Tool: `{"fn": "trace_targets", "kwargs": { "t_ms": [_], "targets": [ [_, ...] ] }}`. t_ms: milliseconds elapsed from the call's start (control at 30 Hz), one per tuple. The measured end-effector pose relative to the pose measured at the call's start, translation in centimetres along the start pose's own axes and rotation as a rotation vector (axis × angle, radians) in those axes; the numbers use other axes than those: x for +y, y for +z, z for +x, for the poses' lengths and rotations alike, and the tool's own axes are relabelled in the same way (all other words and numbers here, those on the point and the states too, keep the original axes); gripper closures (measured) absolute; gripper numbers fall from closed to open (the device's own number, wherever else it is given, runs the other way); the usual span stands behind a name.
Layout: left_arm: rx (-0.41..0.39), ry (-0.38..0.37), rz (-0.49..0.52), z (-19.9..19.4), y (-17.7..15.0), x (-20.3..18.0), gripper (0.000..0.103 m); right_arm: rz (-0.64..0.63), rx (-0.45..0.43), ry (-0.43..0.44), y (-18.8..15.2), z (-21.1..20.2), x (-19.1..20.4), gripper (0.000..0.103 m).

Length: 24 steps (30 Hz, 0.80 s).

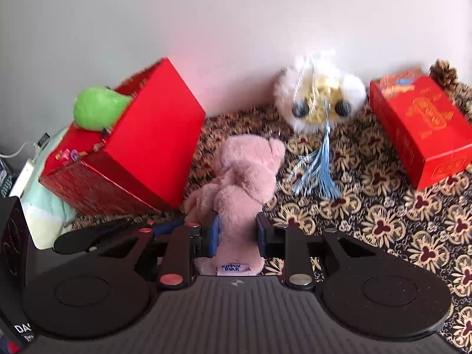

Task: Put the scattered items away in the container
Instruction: 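Lower the pink teddy into the red box and open the right tool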

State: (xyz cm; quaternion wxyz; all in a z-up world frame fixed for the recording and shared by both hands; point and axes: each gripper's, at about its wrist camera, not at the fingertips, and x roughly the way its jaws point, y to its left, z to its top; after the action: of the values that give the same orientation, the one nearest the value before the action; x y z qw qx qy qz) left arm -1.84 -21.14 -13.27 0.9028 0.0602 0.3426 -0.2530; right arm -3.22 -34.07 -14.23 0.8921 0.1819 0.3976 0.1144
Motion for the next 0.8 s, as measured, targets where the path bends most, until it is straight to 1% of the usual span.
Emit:
{"fn": "trace_targets", "kwargs": {
  "t_ms": [167,267,367,467,500,533,600,700,800],
  "targets": [
    [-0.085,-0.038,0.012,-3.1,2.8,0.1,0.07,-0.023,-0.12,0.006,1.1,-3.3,2.4,0.076],
    [-0.15,-0.045,0.022,-5.3,5.0,0.6,0.075,-0.06,-0.189,0.022,2.8,-4.0,4.8,0.076],
    [-0.216,-0.022,0.031,-7.5,7.2,1.8,0.078,-0.098,-0.257,0.042,4.5,-4.6,7.2,0.076],
    [-0.26,0.035,0.017,-8.7,8.7,4.4,0.078,-0.136,-0.324,0.062,6.3,-5.2,9.6,0.076],
    [-0.257,0.058,0.004,-8.7,9.1,5.6,0.078,-0.149,-0.346,0.069,6.9,-5.3,10.4,0.076],
    [-0.248,0.082,-0.013,-8.5,9.3,6.8,0.078,-0.152,-0.353,0.078,7.4,-4.7,11.1,0.076],
    [-0.211,0.121,-0.04,-7.4,9.4,8.9,0.078,-0.145,-0.341,0.098,8.4,-2.1,12.4,0.076],
    [-0.146,0.178,-0.077,-5.5,9.2,11.9,0.078,-0.123,-0.297,0.093,9.3,2.7,13.9,0.077],
    [-0.086,0.229,-0.113,-3.7,9.0,14.6,0.078,-0.11,-0.243,0.065,9.5,6.9,14.9,0.077]
  ]
}}
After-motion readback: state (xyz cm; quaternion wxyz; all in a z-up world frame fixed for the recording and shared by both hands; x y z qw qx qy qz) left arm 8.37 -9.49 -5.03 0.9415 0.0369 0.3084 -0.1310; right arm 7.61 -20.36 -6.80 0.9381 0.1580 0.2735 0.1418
